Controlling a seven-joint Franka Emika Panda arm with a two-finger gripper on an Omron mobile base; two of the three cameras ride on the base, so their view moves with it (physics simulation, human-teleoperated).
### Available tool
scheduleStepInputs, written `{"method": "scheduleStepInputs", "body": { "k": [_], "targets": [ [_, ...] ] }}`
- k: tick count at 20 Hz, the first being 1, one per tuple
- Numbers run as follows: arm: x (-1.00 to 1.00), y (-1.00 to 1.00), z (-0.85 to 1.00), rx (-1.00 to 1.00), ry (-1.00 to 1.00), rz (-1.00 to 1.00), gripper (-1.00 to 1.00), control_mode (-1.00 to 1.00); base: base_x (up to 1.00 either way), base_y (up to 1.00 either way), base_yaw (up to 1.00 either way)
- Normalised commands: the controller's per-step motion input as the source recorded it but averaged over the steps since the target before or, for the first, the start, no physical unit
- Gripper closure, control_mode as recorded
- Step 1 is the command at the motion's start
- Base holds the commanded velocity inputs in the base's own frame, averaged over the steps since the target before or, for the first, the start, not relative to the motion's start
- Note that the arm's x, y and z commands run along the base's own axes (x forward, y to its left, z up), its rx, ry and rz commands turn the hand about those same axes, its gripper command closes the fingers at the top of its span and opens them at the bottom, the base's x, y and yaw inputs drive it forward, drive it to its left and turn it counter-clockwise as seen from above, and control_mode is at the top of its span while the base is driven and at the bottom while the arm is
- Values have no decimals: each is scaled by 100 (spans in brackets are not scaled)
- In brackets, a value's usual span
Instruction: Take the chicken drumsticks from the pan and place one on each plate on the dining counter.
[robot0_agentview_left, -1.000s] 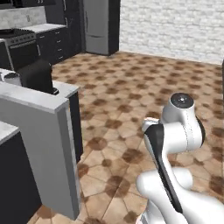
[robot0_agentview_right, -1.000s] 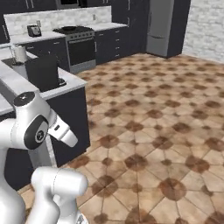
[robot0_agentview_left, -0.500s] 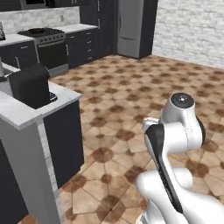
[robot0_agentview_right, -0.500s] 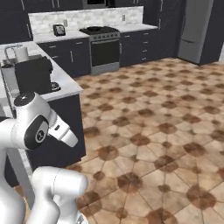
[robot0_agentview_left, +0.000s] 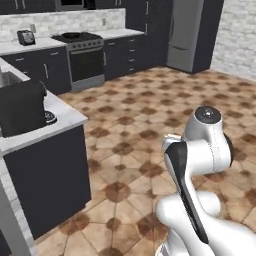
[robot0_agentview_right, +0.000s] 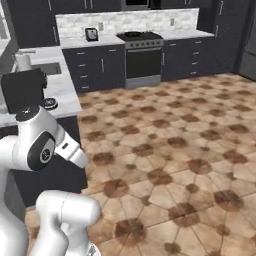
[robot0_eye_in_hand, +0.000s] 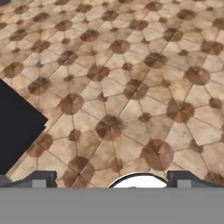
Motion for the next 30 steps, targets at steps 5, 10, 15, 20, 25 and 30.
{"method": "scheduleStepInputs", "body": {
  "k": [5, 10, 15, 20, 25, 30],
  "targets": [
    [0, 0, 0, 0, 0, 0, -100, 100, 100, -96, 40],
    [0, 0, 0, 0, 0, 0, -100, 100, 100, -94, 37],
    [0, 0, 0, 0, 0, 0, -100, 100, 100, -98, 17],
    [0, 0, 0, 0, 0, 0, -100, 100, 100, -64, -15],
    [0, 0, 0, 0, 0, 0, -100, 100, 100, -31, -17],
    [0, 0, 0, 0, 0, 0, -100, 100, 100, -12, -6]
  ]
}}
